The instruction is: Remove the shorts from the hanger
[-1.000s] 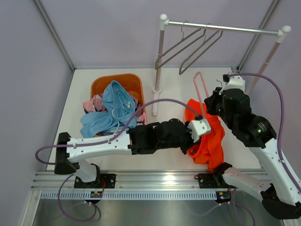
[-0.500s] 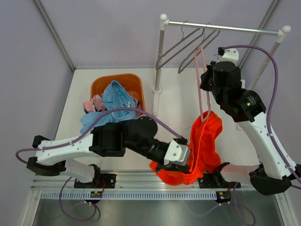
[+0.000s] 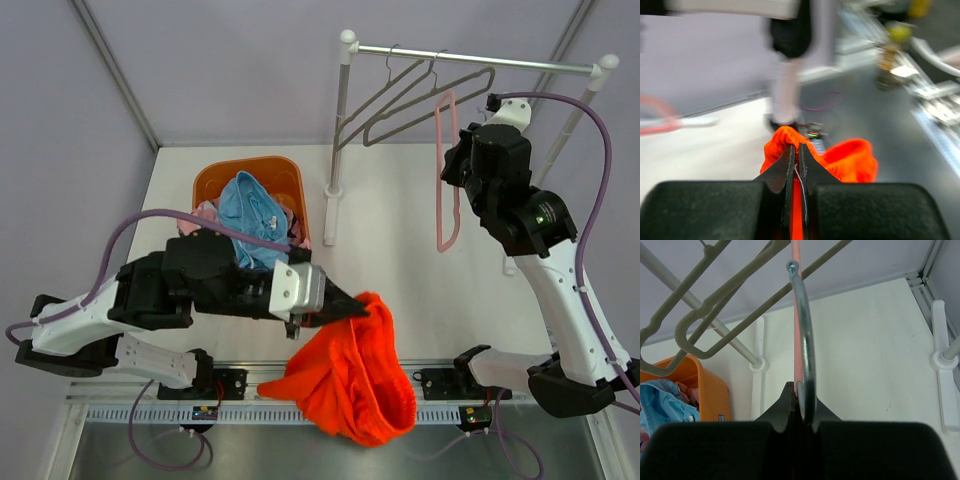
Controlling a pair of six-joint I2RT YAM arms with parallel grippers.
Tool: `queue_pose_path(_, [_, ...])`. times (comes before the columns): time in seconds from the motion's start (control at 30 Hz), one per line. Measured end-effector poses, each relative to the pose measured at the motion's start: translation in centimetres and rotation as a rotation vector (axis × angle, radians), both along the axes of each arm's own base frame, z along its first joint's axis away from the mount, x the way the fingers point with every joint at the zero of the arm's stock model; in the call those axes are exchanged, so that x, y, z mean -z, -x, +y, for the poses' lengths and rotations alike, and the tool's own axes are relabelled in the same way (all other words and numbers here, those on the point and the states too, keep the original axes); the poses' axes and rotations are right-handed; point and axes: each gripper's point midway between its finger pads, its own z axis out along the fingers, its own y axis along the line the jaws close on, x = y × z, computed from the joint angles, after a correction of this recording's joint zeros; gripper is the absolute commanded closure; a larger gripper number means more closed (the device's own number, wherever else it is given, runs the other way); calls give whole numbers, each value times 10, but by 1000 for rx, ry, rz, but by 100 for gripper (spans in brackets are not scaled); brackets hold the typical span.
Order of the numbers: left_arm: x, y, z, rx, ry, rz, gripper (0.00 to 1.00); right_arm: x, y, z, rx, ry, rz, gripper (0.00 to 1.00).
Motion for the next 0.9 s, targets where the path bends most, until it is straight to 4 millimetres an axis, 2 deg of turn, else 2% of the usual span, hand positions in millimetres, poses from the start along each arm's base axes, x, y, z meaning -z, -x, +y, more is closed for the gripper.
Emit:
queue_pose_path(0.1, [-33, -45, 2, -253, 95, -31, 100, 1, 4, 0, -11, -4, 0, 100])
queue_pose_path(0.2, [-79, -98, 22, -541, 214, -76, 100, 3, 12, 0, -28, -10, 0, 100])
queue_pose_path(0.27, [-113, -134, 44, -736, 308, -106, 100, 3, 16, 0, -39, -16, -3, 100])
queue_pose_path(0.37, [-163, -189, 93, -1053, 439, -156, 100, 3, 19, 0, -50, -20, -5, 100])
queue_pose_path(0.47, [-194, -223, 139, -1283, 527, -185, 100, 4, 20, 0, -56, -21, -2, 100])
queue_pose_path(0.53, [-210, -236, 168, -1407, 580, -200, 100, 7, 21, 0, -57, -18, 3, 100])
queue_pose_path(0.6, [-219, -239, 189, -1480, 613, -213, 100, 10, 21, 0, -57, -15, 10, 100])
queue_pose_path(0.9, [-235, -239, 243, -1654, 682, -244, 100, 20, 23, 1, -65, -9, 30, 100])
